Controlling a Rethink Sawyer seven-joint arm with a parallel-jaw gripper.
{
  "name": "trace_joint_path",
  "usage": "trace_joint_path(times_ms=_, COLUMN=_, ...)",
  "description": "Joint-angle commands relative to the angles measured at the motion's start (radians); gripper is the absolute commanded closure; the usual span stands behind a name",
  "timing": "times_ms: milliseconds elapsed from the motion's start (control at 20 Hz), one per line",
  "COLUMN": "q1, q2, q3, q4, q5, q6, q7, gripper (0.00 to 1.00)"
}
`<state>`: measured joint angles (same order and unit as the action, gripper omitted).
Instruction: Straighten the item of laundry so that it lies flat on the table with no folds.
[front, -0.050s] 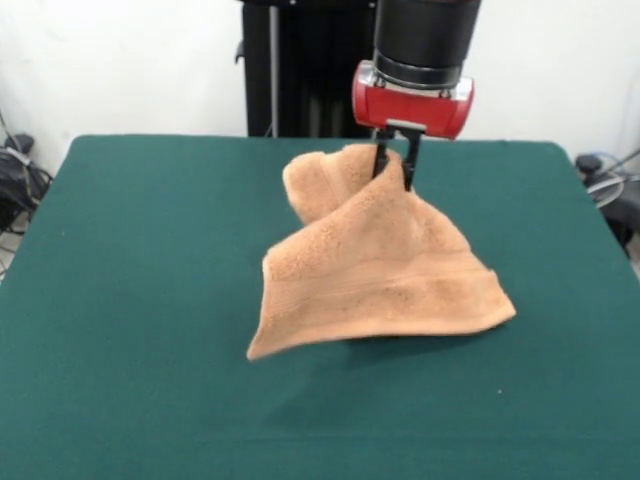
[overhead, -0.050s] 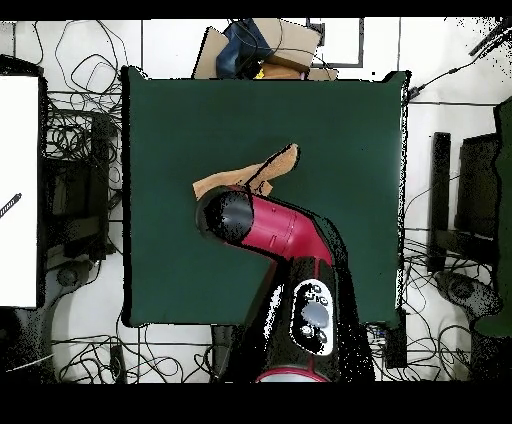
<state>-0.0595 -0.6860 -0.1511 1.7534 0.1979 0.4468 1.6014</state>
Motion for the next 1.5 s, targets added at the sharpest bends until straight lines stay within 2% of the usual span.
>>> trace_joint_path(times_ms=50, q1=0.008, q2=-0.005, q3=0.008, q4=-0.056, q5=-0.044, q6=0.104, q7=0.121, gripper=0.0)
trace_joint_path(times_ms=550, q1=-0.004, q2=-0.003, q3=0.029, q4=-0.037, q5=-0.044, q6=0.073, q7=0.114, gripper=0.0)
trace_joint_path(times_ms=950, q1=-0.016, q2=0.096, q3=0.06, q4=-0.058, q5=-0.051, q6=-0.04, q7=0.115, gripper=0.0)
trace_joint_path(times_ms=1500, q1=0.008, q2=0.2, q3=0.062, q4=-0.141, q5=-0.02, q6=-0.082, q7=0.154, gripper=0.0)
